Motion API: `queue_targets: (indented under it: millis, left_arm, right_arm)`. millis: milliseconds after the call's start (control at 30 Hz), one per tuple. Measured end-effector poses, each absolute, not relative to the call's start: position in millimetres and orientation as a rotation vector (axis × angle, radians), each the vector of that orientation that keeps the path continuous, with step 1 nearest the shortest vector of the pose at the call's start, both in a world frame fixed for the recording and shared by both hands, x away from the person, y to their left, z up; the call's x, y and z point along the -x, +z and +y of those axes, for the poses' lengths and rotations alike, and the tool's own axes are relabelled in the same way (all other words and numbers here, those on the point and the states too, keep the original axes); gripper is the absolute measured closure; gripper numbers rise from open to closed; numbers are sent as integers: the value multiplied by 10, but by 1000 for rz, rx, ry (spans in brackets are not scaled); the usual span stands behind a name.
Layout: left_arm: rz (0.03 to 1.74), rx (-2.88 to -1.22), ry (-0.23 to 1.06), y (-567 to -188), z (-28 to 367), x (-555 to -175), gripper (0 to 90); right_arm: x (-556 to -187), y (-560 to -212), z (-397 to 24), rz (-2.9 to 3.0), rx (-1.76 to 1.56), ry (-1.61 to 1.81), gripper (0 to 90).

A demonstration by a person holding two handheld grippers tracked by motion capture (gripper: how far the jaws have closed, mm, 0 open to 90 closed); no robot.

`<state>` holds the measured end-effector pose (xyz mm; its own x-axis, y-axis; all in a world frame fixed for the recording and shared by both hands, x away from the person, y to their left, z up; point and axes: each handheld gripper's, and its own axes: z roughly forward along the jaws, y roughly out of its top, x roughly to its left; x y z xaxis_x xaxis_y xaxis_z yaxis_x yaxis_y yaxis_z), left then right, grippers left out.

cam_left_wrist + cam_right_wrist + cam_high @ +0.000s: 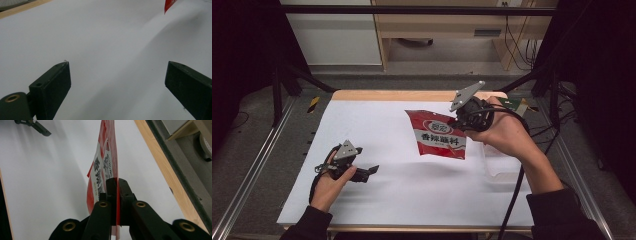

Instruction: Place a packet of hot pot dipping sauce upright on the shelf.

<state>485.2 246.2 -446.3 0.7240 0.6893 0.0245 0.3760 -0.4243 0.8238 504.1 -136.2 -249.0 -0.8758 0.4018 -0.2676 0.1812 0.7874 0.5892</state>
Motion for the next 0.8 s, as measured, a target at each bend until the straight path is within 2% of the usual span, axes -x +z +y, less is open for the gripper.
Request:
queue_targets:
  millis: [800]
  left_arm:
    - [814, -2066, 462, -4493, 2446, -4847, 65]
  right_arm:
    - [-4943, -2133, -1769, 2496, -508, 825, 898]
